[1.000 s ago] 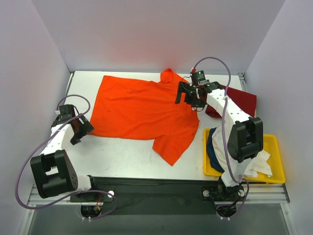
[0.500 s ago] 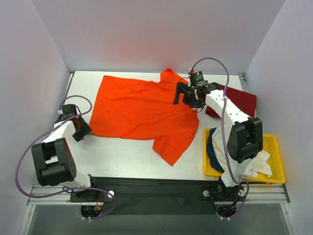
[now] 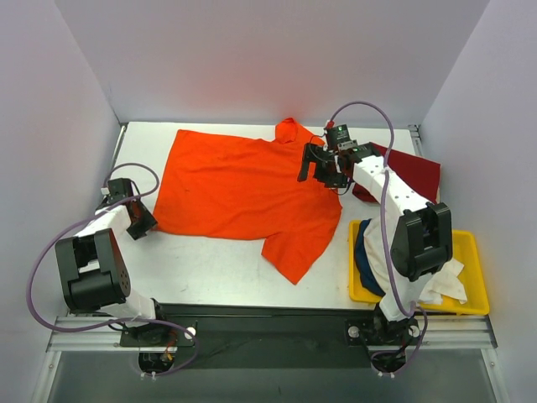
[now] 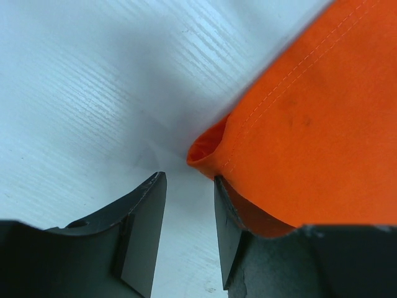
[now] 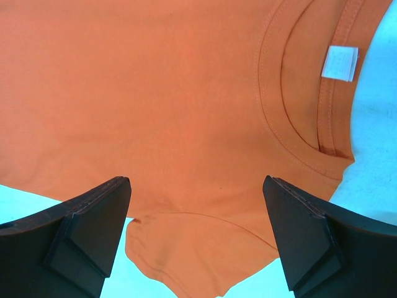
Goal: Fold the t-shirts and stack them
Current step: Grap the side of the flattened tshirt closest away from the robot with both arms
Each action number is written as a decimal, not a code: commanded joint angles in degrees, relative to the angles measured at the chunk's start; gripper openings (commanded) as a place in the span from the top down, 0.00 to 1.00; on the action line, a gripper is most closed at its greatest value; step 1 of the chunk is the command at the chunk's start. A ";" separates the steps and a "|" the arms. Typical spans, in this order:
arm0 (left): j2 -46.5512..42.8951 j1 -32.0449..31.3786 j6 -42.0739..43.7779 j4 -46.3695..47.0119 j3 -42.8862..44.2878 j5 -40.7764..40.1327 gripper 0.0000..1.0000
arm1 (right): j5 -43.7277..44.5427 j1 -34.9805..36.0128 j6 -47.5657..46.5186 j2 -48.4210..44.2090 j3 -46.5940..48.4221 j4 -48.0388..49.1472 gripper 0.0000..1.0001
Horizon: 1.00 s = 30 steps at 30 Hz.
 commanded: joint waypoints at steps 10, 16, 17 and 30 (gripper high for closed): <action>-1.33 0.57 -1.38 5.34 0.05 2.27 0.54 | -1.27 1.04 0.67 -3.67 -2.33 -0.35 0.09; 0.60 0.57 -1.56 7.01 0.04 2.89 0.55 | -1.45 1.30 0.76 -3.85 -2.60 -0.70 0.09; 1.13 0.57 -1.64 7.09 0.31 3.24 0.55 | -1.45 1.30 0.76 -3.93 -2.68 -0.71 0.10; 3.07 0.66 -0.15 6.75 0.40 3.68 0.93 | -2.68 3.41 0.06 -6.30 -6.81 -1.76 0.18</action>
